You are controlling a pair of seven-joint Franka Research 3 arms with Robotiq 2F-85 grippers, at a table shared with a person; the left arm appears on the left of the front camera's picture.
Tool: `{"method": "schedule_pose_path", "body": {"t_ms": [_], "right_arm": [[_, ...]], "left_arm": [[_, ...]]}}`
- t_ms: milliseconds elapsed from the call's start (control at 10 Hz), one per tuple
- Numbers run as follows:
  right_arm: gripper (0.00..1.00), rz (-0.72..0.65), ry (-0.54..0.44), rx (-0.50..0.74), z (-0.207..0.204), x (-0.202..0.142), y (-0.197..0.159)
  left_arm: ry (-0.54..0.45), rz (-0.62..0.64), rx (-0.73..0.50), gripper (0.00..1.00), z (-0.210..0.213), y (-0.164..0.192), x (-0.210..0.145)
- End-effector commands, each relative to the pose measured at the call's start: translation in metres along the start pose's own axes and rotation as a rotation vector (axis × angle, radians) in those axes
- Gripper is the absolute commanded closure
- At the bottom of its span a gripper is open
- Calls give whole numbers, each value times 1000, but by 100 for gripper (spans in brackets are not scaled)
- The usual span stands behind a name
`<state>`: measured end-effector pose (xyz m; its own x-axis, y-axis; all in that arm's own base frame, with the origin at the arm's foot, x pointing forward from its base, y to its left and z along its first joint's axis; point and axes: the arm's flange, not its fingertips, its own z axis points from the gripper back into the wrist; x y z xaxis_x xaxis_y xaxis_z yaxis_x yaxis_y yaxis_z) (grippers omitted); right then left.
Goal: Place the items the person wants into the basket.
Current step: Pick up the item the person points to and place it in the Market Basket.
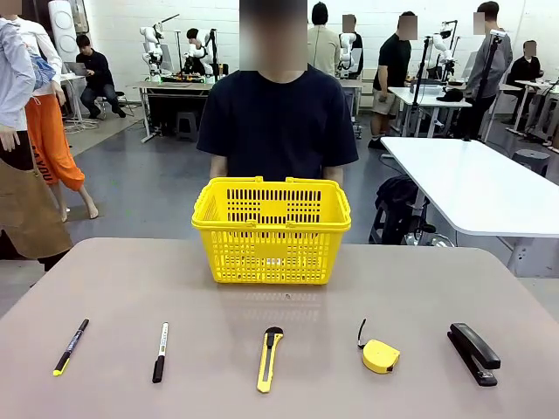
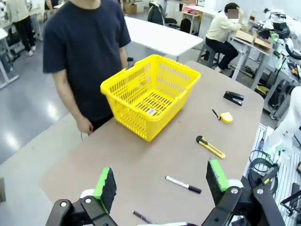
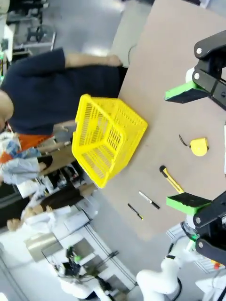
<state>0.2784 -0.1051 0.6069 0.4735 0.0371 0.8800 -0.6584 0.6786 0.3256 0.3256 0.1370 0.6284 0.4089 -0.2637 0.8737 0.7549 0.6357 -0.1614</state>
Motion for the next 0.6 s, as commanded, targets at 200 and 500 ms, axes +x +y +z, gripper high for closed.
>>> {"method": "schedule_pose_path", "body": {"t_ms": [200,500], "right_arm": [[0,-37,64,-185,66,-27,12],[0,-122,83,-243,99,-38,9]], "left_arm": [[131,42,95,0,53,16,-20],[155,92,148,0,79,16,-32]]}}
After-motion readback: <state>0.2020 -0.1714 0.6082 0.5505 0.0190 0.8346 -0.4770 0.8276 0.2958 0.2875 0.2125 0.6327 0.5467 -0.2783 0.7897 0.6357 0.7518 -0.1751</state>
